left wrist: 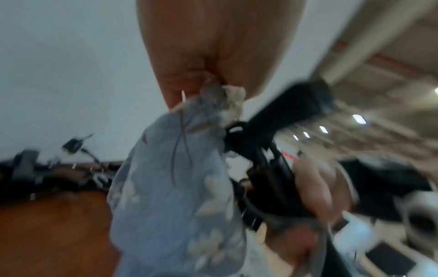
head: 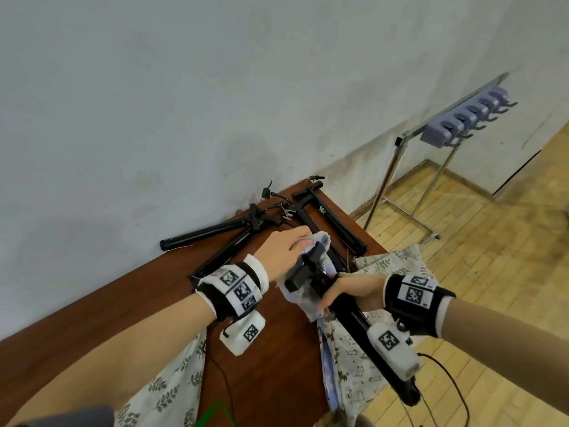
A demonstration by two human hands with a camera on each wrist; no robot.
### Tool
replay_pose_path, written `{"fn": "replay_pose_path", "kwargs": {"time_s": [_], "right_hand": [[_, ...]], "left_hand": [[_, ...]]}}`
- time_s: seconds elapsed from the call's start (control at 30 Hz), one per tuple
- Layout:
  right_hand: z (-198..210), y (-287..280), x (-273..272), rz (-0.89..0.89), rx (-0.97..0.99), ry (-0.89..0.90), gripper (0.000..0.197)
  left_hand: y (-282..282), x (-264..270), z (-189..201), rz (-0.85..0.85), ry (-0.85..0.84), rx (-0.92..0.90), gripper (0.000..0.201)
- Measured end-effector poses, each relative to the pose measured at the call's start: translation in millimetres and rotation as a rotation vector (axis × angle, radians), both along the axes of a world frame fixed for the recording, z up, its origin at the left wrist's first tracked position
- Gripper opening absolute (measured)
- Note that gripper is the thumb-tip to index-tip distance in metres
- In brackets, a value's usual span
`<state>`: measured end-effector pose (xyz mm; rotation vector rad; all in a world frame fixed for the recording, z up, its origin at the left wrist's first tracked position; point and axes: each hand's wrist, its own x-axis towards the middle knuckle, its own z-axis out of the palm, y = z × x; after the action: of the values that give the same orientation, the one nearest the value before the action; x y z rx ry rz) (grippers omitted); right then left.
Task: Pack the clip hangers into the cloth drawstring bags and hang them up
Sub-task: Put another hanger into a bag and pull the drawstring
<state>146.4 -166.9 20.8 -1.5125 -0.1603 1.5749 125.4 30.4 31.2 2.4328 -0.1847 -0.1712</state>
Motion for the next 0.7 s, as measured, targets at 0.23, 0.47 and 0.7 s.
{"fn": "replay_pose_path", "kwargs": {"time_s": [0.23,0.47,0.7], "right_hand": [[-6,9,7,0.065,-0.107,0.035,0.024],[-8,18,9,-0.047,-0.016,0.108,0.028],[-18,21,21,-0.219,0.012,0.095,0.025]], "left_hand": [[7,-3,9,0.004,-0.334,-0.092,0.022],[15,-5,15,-0.209,-0.436,0.016,0.017],[7,-15,6,-0.527,-0.580,0.345,0.041]]}}
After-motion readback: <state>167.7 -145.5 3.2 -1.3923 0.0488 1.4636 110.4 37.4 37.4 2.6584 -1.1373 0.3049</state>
